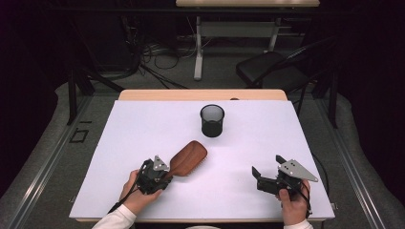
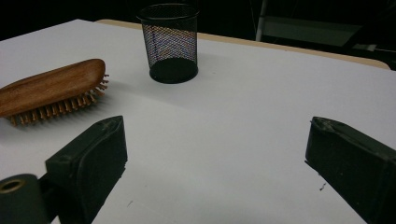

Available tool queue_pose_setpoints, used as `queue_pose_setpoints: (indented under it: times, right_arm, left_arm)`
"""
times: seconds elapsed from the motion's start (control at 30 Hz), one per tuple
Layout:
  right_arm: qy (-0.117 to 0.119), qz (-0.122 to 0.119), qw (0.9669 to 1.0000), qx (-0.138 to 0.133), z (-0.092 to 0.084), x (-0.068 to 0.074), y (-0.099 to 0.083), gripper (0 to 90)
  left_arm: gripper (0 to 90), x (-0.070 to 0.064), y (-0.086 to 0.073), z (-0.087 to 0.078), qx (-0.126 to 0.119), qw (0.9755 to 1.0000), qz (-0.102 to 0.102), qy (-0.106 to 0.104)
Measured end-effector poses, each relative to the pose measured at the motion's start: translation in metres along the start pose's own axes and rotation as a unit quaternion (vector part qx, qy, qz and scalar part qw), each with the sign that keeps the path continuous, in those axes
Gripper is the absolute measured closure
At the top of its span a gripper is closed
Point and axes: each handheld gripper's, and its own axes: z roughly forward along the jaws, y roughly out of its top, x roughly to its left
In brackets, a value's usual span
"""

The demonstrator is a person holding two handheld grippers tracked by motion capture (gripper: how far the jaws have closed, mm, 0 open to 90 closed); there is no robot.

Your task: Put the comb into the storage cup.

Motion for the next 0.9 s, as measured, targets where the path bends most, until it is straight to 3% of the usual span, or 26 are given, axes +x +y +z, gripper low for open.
queue_pose_setpoints:
  times: [0.27,0.47,0.9]
  right_arm:
    - [0.001,-0.004,1.0,0.002,-0.0007,-0.0007,0.0004,5.1]
    - [0.002,-0.006,1.0,0.001,-0.0009,0.0002,0.0006,5.1]
    - [0.002,-0.008,1.0,0.0,-0.0007,0.0008,0.0006,5.1]
  left_arm:
    - [71.2,-0.0009,0.0012,-0.0006,0.002,0.9999,-0.014,-0.004]
    - [71.1,-0.0044,0.0039,-0.0007,0.008,0.9999,-0.011,0.008]
    - [70.5,-0.0016,0.0066,0.0007,0.019,0.9997,-0.016,0.002]
